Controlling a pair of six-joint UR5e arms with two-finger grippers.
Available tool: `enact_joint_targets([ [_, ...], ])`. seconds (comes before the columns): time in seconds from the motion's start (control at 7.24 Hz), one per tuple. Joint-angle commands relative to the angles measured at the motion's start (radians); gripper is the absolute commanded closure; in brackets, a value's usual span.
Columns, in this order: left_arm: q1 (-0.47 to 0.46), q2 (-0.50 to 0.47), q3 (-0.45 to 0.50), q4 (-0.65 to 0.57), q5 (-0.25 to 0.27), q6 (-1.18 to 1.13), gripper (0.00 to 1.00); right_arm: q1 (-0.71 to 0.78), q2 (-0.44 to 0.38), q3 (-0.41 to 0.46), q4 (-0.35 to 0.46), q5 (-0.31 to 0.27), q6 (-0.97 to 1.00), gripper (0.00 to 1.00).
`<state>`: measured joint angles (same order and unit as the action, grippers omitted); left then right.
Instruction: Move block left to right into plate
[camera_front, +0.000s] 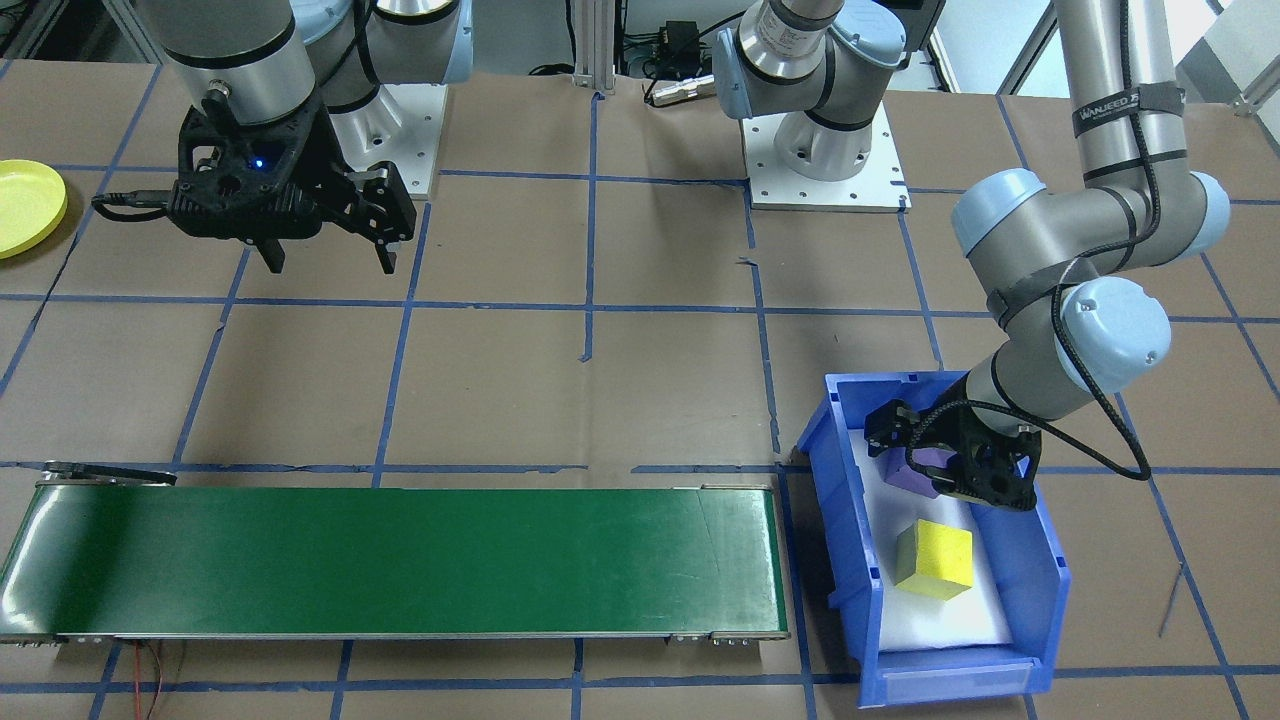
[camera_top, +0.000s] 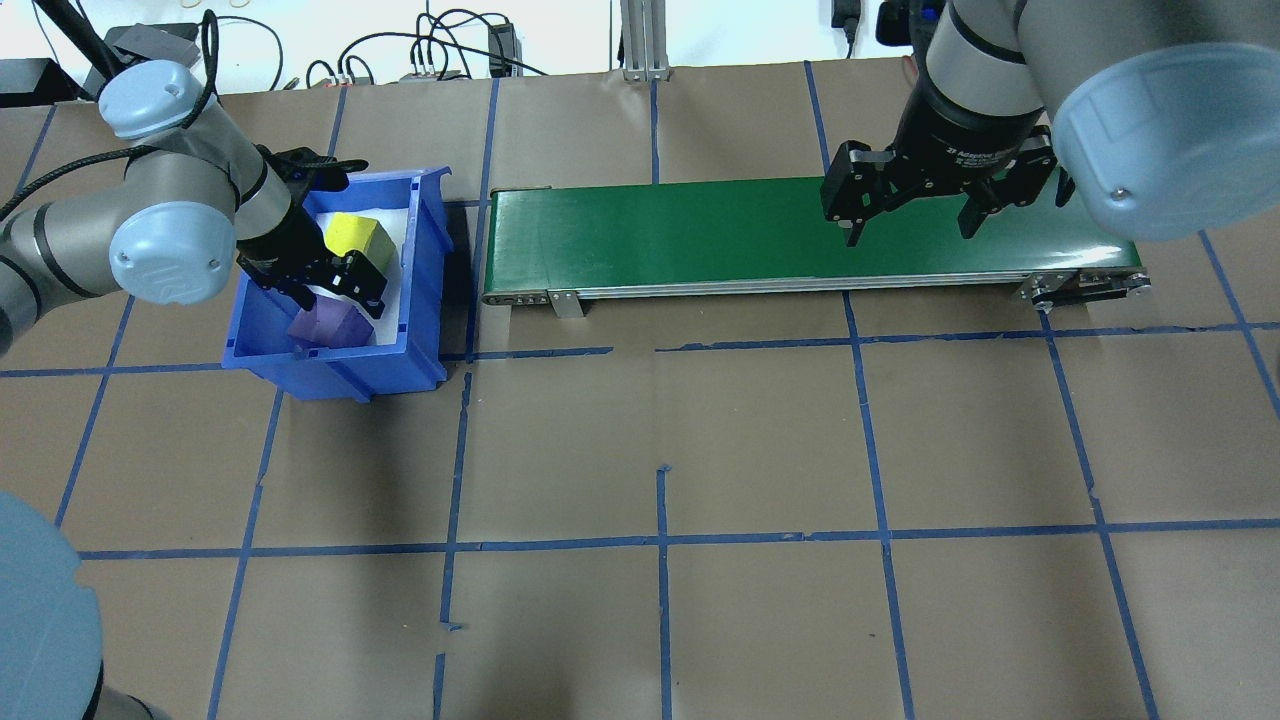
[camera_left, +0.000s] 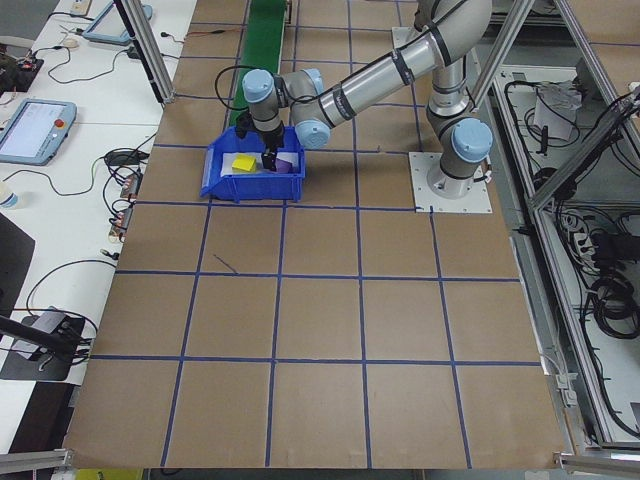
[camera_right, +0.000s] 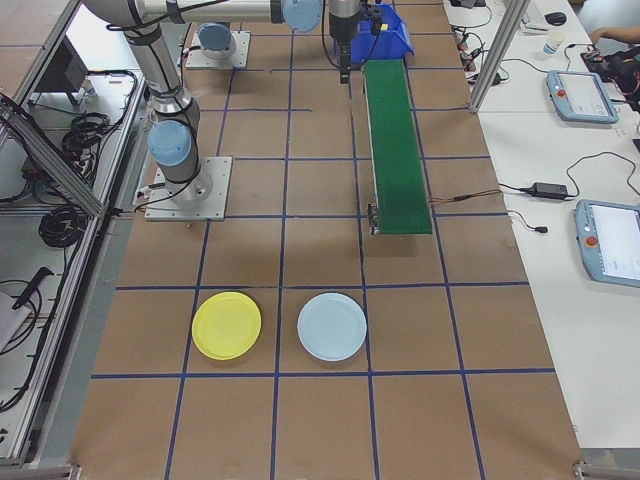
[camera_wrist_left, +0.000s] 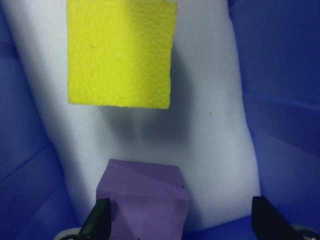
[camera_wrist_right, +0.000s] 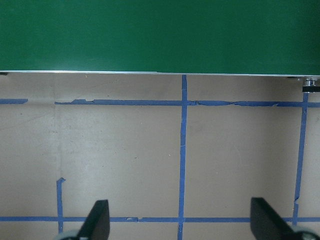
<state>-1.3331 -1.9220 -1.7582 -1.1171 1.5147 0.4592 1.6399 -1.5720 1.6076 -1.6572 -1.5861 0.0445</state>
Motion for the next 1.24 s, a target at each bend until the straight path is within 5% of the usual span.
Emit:
enact_joint_targets([
  [0.0,0.0,0.0,0.019,0.003,0.043,0.007,0.0,0.0,0.001,0.0,-0.004,0.0,0.006,0.0],
  [0.41,0.0,-0.017,0.017,0.013,0.047,0.006,0.0,-0.018,0.001,-0.014,-0.007,0.063,0.032,0.0],
  [0.83,0.0,-0.043,0.011,0.054,0.047,0.007,0.0,-0.022,0.001,-0.014,-0.018,0.051,0.072,0.0],
  [0.97,0.0,-0.043,0.002,0.057,0.047,0.007,0.11,-0.022,0.001,-0.014,-0.019,0.048,0.072,0.0],
  [1.1,0.0,-0.04,-0.003,0.057,0.048,0.009,0.43,-0.022,0.001,-0.014,-0.019,0.049,0.074,0.0],
])
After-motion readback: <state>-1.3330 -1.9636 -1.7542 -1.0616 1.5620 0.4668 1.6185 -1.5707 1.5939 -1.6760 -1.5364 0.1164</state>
